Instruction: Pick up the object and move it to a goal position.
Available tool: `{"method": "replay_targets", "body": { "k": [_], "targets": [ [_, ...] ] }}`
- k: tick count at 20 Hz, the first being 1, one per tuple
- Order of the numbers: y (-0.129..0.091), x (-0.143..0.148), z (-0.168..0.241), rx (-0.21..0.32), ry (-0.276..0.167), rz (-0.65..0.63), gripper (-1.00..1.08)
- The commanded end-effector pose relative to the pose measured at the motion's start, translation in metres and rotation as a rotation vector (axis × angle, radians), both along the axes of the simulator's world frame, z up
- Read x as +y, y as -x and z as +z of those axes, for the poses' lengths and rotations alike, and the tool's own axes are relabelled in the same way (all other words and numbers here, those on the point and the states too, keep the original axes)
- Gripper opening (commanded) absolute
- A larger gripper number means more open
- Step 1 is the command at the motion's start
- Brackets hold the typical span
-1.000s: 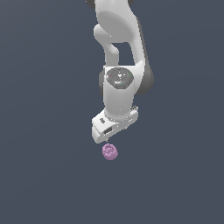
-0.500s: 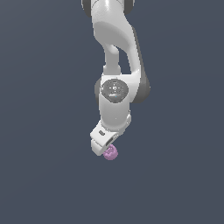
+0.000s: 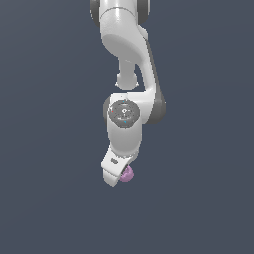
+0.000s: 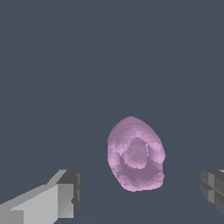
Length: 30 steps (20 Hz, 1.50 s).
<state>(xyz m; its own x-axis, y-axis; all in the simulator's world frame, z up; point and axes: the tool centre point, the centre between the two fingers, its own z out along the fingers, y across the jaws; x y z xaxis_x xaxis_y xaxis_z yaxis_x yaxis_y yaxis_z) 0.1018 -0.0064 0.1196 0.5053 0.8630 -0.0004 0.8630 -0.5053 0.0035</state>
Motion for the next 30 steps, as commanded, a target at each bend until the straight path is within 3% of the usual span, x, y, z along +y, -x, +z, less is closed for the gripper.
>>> {"method": "replay_targets", "body": {
  "k": [1, 12, 22, 29, 30],
  "targets": [
    [-0.002, -0.002, -0.003, 0.001, -0.001, 0.033, 1.00],
    [-0.005, -0.005, -0.008, 0.003, -0.002, 0.069, 1.00],
    [-0.004, -0.005, -0.053, 0.003, -0.002, 0.073, 1.00],
    [-0.005, -0.005, -0.056, 0.003, -0.002, 0.073, 1.00],
    [-0.005, -0.005, -0.056, 0.003, -0.002, 0.073, -1.00]
  ]
}}
